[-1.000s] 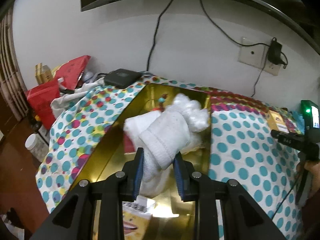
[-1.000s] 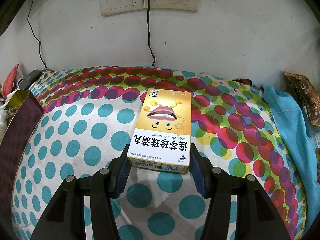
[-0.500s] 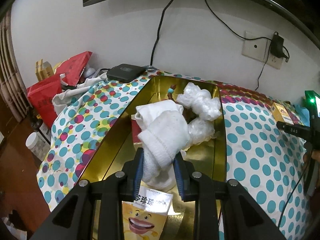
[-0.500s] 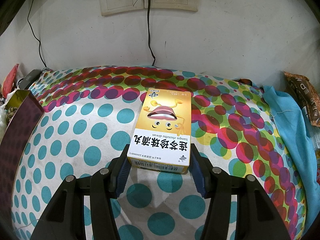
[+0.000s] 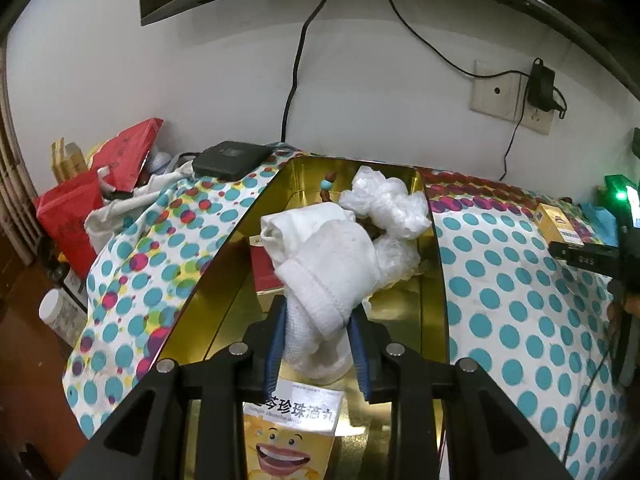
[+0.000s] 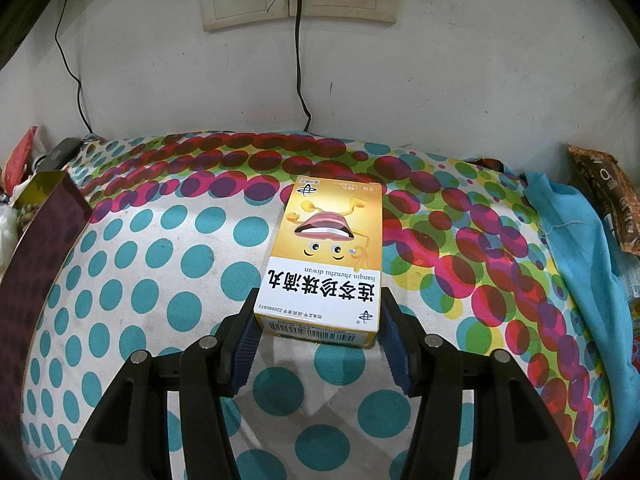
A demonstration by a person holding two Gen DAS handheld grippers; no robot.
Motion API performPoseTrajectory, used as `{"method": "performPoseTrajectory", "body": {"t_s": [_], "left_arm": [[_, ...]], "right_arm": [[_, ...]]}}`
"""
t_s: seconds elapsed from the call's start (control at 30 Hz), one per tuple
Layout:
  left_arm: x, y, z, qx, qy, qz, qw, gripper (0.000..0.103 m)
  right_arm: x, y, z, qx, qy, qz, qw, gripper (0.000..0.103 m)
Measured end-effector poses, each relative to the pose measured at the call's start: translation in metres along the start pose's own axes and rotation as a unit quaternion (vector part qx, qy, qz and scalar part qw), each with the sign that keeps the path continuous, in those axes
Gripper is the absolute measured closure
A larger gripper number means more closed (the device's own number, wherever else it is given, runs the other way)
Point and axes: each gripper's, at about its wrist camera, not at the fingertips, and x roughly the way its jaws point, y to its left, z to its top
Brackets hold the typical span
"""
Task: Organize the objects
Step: 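Carry the white sock into the gold tray and open the left tool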
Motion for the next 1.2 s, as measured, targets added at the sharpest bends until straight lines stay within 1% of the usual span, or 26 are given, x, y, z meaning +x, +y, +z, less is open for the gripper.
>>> {"method": "performPoseTrajectory", "body": {"t_s": [0.3, 0.47, 0.53, 0.57, 0.6, 0.63, 0.7, 0.77, 0.87, 0.97, 1.1, 1.2], "left_arm": [[0.028, -0.005, 0.025, 0.016, 0.008, 0.006, 0.9998, 0.071], [0.032, -0.011, 0.029, 0.035, 0.015, 0.009, 0.9992, 0.07], [0.034, -0.013, 0.027, 0.042, 0.021, 0.013, 0.9988, 0.067], [0.034, -0.014, 0.027, 0.043, 0.021, 0.012, 0.9988, 0.064], [0.034, -0.014, 0.027, 0.043, 0.022, 0.01, 0.9988, 0.058], [0.034, -0.014, 0.026, 0.042, 0.024, 0.008, 0.9988, 0.056], [0.032, -0.014, 0.025, 0.041, 0.022, 0.001, 0.9989, 0.056], [0.029, -0.015, 0.025, 0.047, 0.019, 0.002, 0.9987, 0.055], [0.025, -0.015, 0.023, 0.05, 0.015, 0.006, 0.9986, 0.043], [0.022, -0.015, 0.021, 0.056, 0.004, 0.011, 0.9984, 0.041], [0.021, -0.014, 0.018, 0.057, 0.003, 0.011, 0.9983, 0.041], [0.014, -0.014, 0.016, 0.058, -0.01, 0.014, 0.9982, 0.041]], "right_arm": [[0.0, 0.0, 0.0, -0.001, 0.0, -0.001, 1.0, 0.05], [0.0, 0.0, 0.001, -0.001, 0.0, -0.001, 1.0, 0.05], [0.001, 0.0, 0.001, -0.001, 0.0, -0.001, 1.0, 0.05], [0.001, 0.0, 0.001, -0.001, 0.0, -0.001, 1.0, 0.05], [0.001, 0.0, 0.001, 0.0, 0.0, -0.001, 1.0, 0.05], [0.001, 0.0, 0.001, -0.001, 0.0, -0.002, 1.0, 0.05], [0.001, -0.001, 0.001, -0.002, 0.0, -0.003, 1.0, 0.05], [0.001, -0.002, 0.001, -0.002, 0.0, -0.003, 1.0, 0.05], [0.001, -0.001, 0.001, -0.003, 0.0, -0.003, 1.0, 0.05], [0.001, -0.001, 0.002, -0.006, 0.0, -0.005, 1.0, 0.051], [-0.002, -0.001, 0.001, -0.011, -0.003, -0.013, 1.0, 0.051], [-0.005, 0.004, 0.0, -0.013, -0.005, -0.009, 1.0, 0.051]]}}
